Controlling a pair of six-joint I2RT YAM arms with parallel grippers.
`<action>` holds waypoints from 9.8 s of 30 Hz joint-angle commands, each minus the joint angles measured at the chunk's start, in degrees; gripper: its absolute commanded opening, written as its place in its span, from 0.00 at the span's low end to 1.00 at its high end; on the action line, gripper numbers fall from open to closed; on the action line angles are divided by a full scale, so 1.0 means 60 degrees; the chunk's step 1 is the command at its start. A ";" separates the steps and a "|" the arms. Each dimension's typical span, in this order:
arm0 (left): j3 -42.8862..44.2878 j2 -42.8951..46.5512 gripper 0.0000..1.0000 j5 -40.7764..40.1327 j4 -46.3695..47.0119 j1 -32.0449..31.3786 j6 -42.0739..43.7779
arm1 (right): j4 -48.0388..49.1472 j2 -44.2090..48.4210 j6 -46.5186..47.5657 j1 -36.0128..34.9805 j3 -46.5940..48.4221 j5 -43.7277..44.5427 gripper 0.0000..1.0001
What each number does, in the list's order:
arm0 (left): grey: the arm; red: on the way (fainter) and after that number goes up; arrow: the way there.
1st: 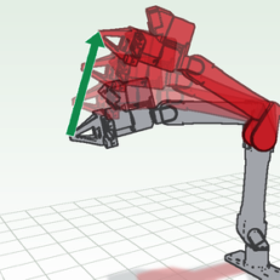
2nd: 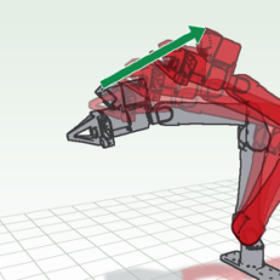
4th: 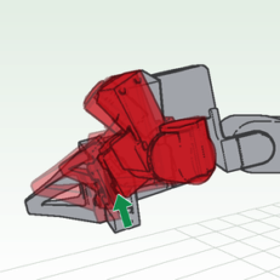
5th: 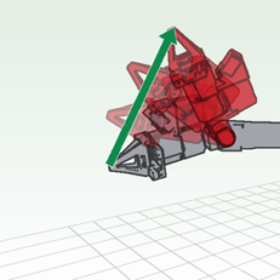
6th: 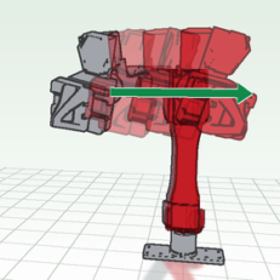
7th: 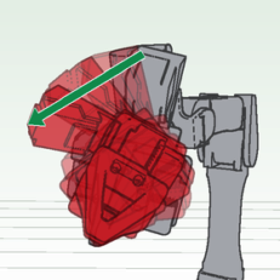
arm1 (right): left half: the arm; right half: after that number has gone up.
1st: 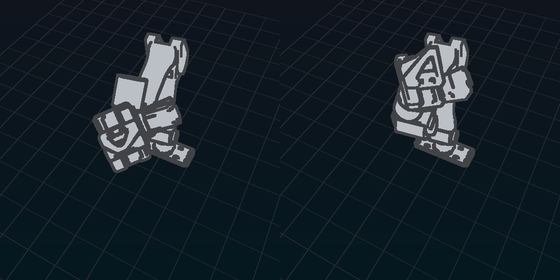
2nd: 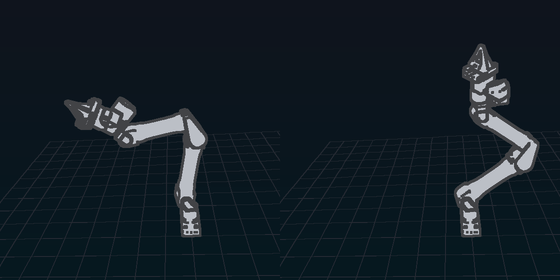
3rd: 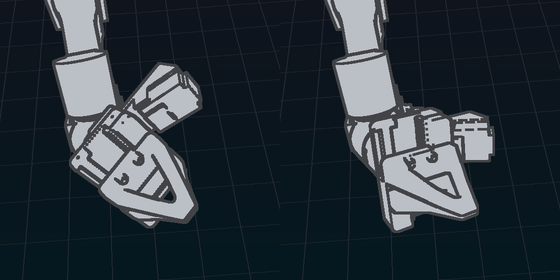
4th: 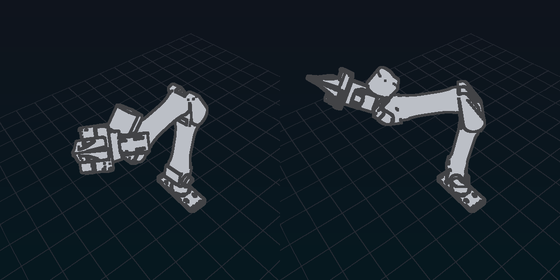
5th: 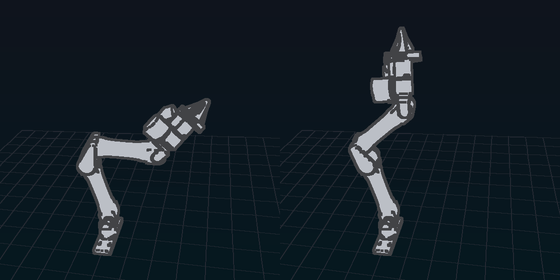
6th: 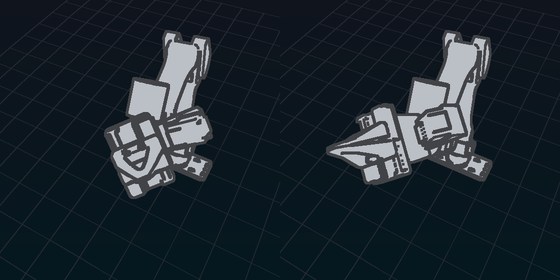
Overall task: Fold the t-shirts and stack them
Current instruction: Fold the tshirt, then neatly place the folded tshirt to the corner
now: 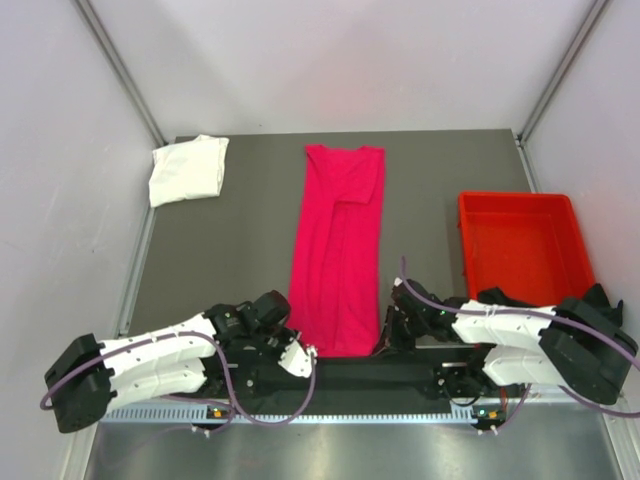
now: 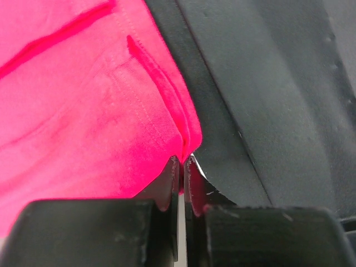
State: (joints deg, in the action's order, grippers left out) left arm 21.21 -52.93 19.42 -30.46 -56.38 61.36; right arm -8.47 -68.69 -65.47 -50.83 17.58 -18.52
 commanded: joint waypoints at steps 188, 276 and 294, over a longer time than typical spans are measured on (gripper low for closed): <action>1.2753 -1.2243 0.51 0.2110 0.2000 0.7214 -0.7151 | -0.0127 -0.7771 0.7470 0.5674 1.0824 0.0773 0.33; 1.1948 -1.2494 0.00 0.2859 0.3495 0.7154 -1.2587 | 0.0767 -0.3715 0.6620 0.6186 0.7880 0.2516 0.49; 1.7469 -1.3810 0.00 -0.2838 0.0447 0.9191 -0.7666 | 0.0196 -0.2191 0.7206 0.6669 0.6796 0.3058 0.49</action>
State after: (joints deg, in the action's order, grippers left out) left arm 121.64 -134.45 12.32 -25.89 -1.58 7.81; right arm -7.68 -84.99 -23.49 -11.75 58.63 -1.08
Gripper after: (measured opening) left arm 0.037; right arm 0.493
